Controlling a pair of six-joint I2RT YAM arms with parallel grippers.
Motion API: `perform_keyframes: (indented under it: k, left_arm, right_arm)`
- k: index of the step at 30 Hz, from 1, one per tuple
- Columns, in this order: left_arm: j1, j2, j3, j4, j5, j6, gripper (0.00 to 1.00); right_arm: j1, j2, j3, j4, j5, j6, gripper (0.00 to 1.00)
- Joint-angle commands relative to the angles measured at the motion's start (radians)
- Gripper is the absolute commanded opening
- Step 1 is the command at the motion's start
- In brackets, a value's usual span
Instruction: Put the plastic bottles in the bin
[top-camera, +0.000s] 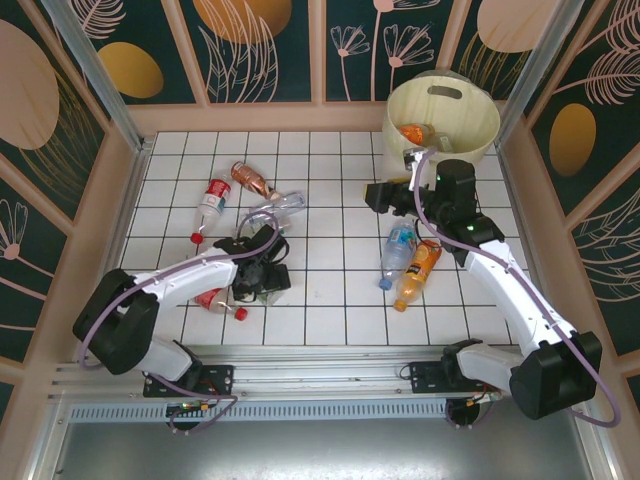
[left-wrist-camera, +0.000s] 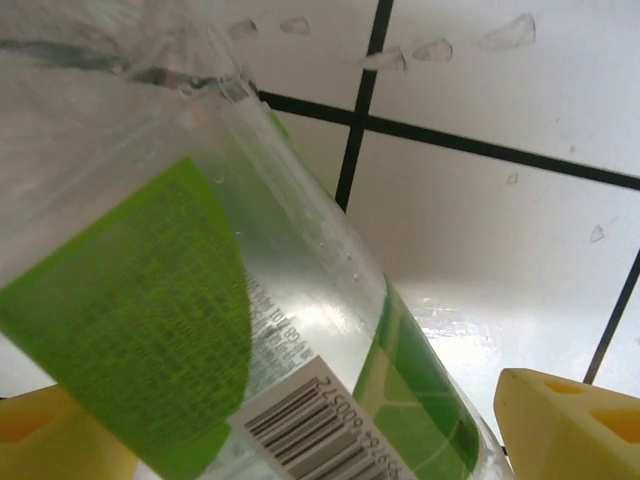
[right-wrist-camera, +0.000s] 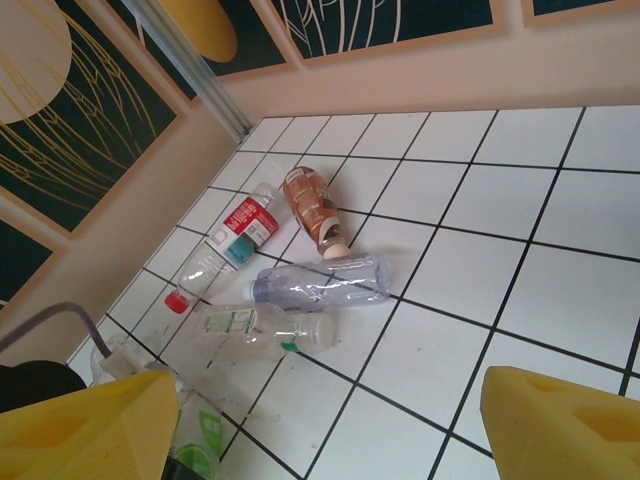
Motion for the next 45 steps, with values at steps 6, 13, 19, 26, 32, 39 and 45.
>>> perform_keyframes:
  k: [6,13,19,26,32,39,45]
  left_arm:
    - [-0.09,0.068,0.073,0.002,0.022,0.043,0.75]
    - [-0.14,0.116,0.11,-0.017,0.001,0.074,0.71]
    - [-0.14,0.146,0.105,-0.004,-0.011,0.062,0.81]
    - [-0.14,0.162,0.12,0.001,-0.041,0.06,0.69]
    - [-0.14,0.1,0.125,0.031,-0.038,0.116,0.58]
    - [-0.141,-0.072,0.077,0.275,0.089,0.247,0.56]
    - [-0.141,-0.134,0.023,0.506,0.238,0.347,0.56]
  right_arm:
    - [0.008,-0.026,-0.022,0.005,-0.007,-0.014,0.8]
    - [0.011,-0.04,-0.042,0.008,-0.005,0.002,0.8]
    - [0.015,-0.05,-0.054,0.008,-0.002,0.011,0.8]
    - [0.017,-0.053,-0.06,0.007,0.005,0.012,0.8]
    - [0.017,-0.055,-0.108,0.031,0.008,0.092,0.8]
    - [0.032,-0.104,-0.211,0.118,-0.016,0.31,0.81]
    - [0.037,-0.113,-0.271,0.23,-0.099,0.429,0.86]
